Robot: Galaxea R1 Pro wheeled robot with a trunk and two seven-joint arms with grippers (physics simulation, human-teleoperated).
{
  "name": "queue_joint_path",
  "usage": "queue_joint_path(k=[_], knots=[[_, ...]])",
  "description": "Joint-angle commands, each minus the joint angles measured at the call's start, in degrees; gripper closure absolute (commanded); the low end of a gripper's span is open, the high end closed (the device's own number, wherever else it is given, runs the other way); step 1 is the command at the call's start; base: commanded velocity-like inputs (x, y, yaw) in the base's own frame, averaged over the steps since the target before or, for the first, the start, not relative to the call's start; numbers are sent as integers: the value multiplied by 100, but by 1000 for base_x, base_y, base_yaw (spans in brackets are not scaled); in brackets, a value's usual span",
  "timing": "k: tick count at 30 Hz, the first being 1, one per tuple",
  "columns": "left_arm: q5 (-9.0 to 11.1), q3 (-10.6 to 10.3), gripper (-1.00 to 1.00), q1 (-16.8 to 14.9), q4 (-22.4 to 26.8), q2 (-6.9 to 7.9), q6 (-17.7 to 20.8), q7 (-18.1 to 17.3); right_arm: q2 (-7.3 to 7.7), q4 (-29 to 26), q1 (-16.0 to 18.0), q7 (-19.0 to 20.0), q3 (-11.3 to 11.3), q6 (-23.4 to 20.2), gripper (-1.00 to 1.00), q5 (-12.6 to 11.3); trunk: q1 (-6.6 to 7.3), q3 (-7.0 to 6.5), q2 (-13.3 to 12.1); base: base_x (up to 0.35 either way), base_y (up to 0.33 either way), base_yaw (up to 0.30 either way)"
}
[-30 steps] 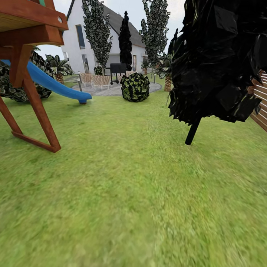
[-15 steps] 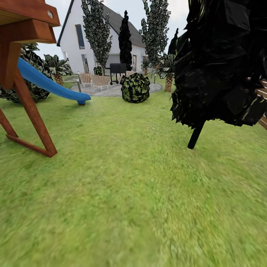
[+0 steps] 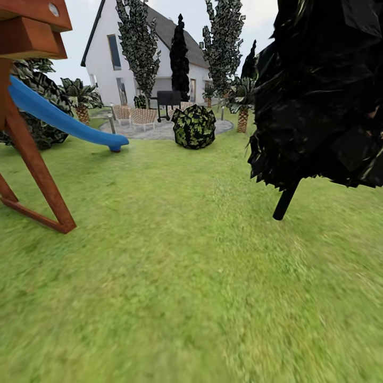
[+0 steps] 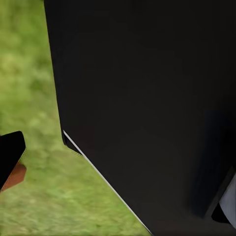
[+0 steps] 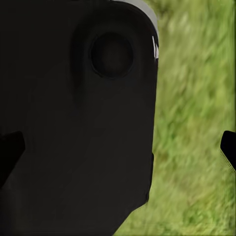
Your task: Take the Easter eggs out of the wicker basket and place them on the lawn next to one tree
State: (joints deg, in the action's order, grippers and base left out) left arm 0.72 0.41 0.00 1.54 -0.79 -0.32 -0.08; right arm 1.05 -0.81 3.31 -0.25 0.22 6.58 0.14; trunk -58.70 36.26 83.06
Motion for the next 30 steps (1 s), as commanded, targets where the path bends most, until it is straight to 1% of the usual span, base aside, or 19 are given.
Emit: queue_joint_path(k=[1, 5, 14, 30], knots=[[7, 3, -100, 0, 4, -1, -3, -2, -3, 2, 3, -2, 5, 22, -100, 7, -3, 4, 2, 340, 0, 0], [7, 3, -100, 0, 4, -1, -3, -8, 21, -25, 3, 22, 1, 15, -100, 3, -3, 4, 2, 340, 0, 0], [7, 3, -100, 0, 4, -1, -3, -9, -8, -7, 2, 41, 5, 3, -100, -5, -3, 5, 2, 340, 0, 16], [7, 3, -100, 0, 4, -2, -3, -1, -3, 2, 3, -1, 11, 19, -100, 13, -3, 49, 2, 340, 0, 226]])
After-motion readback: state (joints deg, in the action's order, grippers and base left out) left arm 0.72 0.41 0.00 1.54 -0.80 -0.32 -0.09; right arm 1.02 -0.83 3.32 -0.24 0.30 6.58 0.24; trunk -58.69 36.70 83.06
